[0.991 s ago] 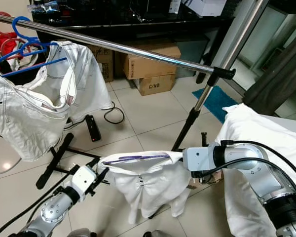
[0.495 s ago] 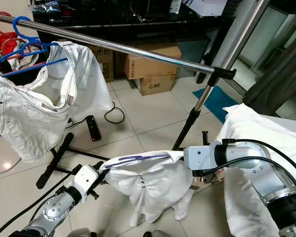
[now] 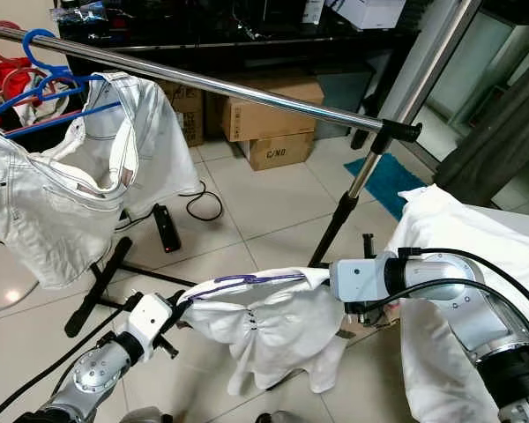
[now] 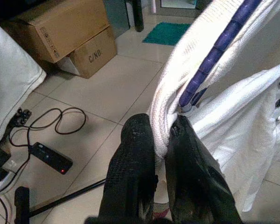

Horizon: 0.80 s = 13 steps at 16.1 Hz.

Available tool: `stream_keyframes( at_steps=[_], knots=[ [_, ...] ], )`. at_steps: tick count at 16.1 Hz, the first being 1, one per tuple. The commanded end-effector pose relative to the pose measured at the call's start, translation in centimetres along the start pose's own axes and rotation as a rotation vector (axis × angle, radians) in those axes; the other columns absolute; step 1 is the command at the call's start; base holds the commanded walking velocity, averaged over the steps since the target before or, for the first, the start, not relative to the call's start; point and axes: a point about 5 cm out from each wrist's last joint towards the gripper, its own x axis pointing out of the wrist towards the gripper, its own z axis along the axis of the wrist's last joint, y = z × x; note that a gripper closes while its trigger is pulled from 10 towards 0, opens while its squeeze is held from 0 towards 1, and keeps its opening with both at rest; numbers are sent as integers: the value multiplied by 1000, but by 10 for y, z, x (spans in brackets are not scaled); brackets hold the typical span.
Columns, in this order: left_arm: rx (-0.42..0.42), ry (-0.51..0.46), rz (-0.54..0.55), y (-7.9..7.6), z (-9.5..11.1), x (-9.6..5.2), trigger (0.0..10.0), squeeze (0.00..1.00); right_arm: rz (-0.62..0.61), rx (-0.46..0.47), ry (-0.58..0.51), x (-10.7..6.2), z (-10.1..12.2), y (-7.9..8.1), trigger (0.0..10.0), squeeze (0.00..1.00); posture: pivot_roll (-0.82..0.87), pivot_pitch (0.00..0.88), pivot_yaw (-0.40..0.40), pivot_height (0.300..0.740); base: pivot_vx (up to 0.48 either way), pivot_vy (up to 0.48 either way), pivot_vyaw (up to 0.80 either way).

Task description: Hang hanger

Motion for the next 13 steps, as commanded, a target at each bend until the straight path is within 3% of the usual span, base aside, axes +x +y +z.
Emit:
stream_keyframes(
  at_steps=[1, 4, 6, 10, 13],
  knots=[
    [-20, -29, 25, 3, 4, 2, 0, 0, -76, 79, 2, -11, -10, -8, 0, 0, 94, 29, -99, 740, 0, 0, 0],
    [-37, -31, 49, 6, 2, -2, 0, 0, -93, 170, 21, -21, -24, -8, 0, 0, 93, 28, -97, 740, 0, 0, 0],
    [-62, -22, 71, 9, -2, -7, 0, 0, -86, 169, 63, -28, -33, -8, 0, 0, 95, 29, -97, 740, 0, 0, 0],
    [-134, -61, 119, 19, 2, -6, 0, 0, -18, -21, 134, -20, -34, -4, 0, 0, 100, 35, -101, 740, 0, 0, 0],
    [-220, -141, 105, 18, 16, 4, 0, 0, -69, -188, 76, -1, -13, -11, 0, 0, 103, 40, -103, 740, 0, 0, 0]
  ],
)
